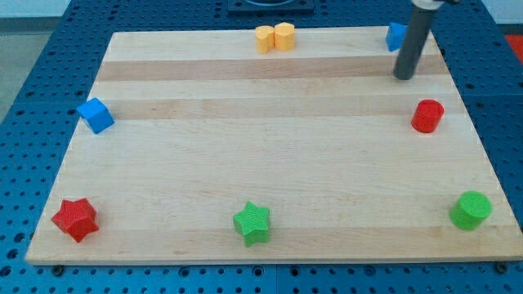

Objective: Move the red circle towards the left side of the board

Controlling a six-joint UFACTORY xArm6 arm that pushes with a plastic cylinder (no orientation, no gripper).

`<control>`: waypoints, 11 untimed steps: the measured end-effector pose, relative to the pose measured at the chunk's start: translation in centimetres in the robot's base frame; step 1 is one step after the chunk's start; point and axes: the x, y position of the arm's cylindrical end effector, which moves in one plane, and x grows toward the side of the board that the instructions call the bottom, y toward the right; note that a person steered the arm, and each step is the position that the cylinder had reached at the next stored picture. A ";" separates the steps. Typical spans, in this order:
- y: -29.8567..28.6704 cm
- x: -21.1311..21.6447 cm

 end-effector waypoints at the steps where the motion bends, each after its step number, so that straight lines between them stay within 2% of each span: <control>1: 3.4 0.0; 2: 5.6 1.8; 3: 5.9 5.9; 5: 2.7 8.5; 7: 0.5 8.8; 9: 0.1 12.0; 11: -4.8 12.5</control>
